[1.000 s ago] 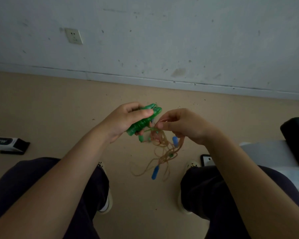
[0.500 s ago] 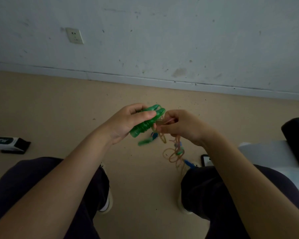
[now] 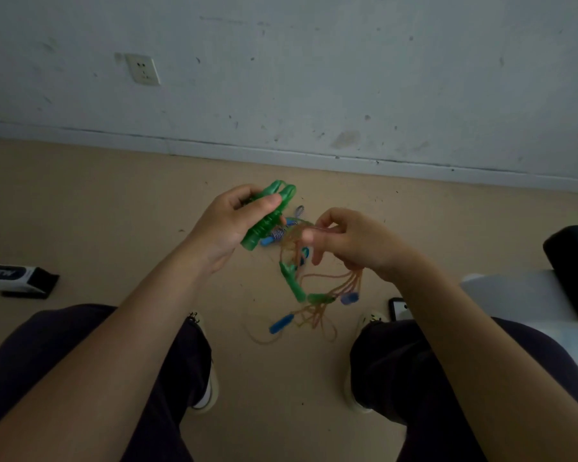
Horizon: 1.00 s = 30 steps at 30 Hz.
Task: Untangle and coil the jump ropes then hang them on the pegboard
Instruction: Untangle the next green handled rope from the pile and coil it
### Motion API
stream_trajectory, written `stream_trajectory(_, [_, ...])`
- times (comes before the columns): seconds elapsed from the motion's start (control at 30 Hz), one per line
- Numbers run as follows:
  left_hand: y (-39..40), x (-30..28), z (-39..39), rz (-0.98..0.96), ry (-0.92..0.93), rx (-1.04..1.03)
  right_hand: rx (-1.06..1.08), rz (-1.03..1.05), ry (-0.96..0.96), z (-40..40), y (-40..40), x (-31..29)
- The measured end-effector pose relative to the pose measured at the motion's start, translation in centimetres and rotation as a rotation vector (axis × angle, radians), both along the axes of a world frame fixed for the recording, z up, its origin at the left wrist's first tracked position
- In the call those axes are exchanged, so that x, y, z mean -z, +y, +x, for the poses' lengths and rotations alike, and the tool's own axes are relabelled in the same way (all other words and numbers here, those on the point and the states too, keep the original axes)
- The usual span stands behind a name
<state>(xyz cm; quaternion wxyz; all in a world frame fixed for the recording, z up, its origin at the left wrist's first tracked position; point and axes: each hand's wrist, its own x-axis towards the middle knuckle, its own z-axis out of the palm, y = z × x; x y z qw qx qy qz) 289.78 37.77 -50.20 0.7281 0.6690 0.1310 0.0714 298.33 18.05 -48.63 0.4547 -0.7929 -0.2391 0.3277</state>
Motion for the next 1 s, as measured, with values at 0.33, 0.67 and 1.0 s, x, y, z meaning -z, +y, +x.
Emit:
stream_trajectory(0.33, [-0.7,-0.6,-0.4,-0.036,-0.005,0.085,0.043,0.038,-0.001,0.3,0.0,1.0])
stream_trajectory(0.67, [-0.8,-0.6,-0.3,-0.011,0.022,0.077,0.065,-0.119,-0.134,0.5,0.6,1.6])
stream_trajectory(1.0, [-0.9,0.4,-0.2,0.125,0.049,0.073,0.019,0.017,-0.203,0.4,0.6,2.0])
